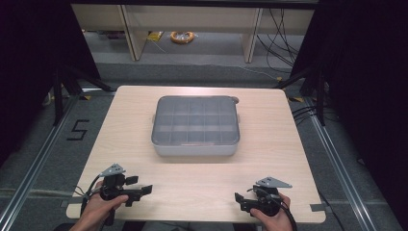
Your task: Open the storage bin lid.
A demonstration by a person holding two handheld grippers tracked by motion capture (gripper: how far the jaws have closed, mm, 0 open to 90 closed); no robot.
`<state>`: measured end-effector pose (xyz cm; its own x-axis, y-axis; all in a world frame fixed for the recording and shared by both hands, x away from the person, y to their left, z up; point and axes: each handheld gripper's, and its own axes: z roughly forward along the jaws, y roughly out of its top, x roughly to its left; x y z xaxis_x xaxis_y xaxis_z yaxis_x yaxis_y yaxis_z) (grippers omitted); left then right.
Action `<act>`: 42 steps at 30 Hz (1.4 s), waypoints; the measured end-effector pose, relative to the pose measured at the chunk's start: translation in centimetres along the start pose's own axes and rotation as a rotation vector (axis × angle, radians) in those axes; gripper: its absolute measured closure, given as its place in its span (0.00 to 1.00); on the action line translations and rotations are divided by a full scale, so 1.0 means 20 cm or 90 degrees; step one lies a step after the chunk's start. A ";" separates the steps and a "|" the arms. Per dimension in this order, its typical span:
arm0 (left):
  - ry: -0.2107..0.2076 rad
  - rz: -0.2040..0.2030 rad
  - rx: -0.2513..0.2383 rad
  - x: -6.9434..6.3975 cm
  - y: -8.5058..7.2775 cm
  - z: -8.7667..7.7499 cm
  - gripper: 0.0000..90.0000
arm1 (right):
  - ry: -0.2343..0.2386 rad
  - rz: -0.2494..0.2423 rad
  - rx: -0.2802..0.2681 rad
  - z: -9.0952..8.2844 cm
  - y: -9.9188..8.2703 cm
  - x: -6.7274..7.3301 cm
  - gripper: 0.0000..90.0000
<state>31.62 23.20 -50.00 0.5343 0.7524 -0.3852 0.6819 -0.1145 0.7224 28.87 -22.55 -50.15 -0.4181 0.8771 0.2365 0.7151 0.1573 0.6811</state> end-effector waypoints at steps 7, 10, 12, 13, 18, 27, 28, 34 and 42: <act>0.000 -0.006 -0.005 0.01 0.00 0.00 0.22 | -0.005 0.016 -0.003 0.00 0.00 -0.02 0.24; -0.003 -0.016 -0.005 0.02 0.00 0.00 0.22 | 0.001 0.023 -0.009 0.00 0.00 -0.03 0.25; -0.001 -0.017 -0.007 0.02 0.00 0.00 0.22 | 0.004 0.031 -0.016 0.00 0.00 -0.03 0.25; -0.003 -0.017 -0.007 0.02 0.00 0.00 0.22 | 0.007 0.028 -0.019 0.00 0.00 -0.04 0.25; -0.002 -0.019 -0.007 0.01 0.00 0.00 0.22 | 0.009 0.047 -0.024 -0.01 0.00 -0.05 0.25; 0.001 -0.016 -0.010 0.02 0.01 0.01 0.22 | 0.005 0.094 -0.062 -0.04 0.01 -0.10 0.27; 0.001 -0.016 -0.010 0.02 0.01 0.01 0.22 | 0.005 0.094 -0.062 -0.04 0.01 -0.10 0.27; 0.004 -0.015 -0.010 0.03 0.03 0.01 0.22 | 0.007 0.098 -0.069 -0.03 0.02 -0.11 0.27; 0.006 -0.013 -0.015 0.03 0.04 0.02 0.22 | 0.020 0.110 -0.072 -0.03 0.02 -0.12 0.28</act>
<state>32.66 23.38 -49.90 0.5150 0.7609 -0.3948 0.6813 -0.0837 0.7272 29.83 -24.90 -50.04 -0.3123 0.8720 0.3770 0.7109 -0.0487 0.7016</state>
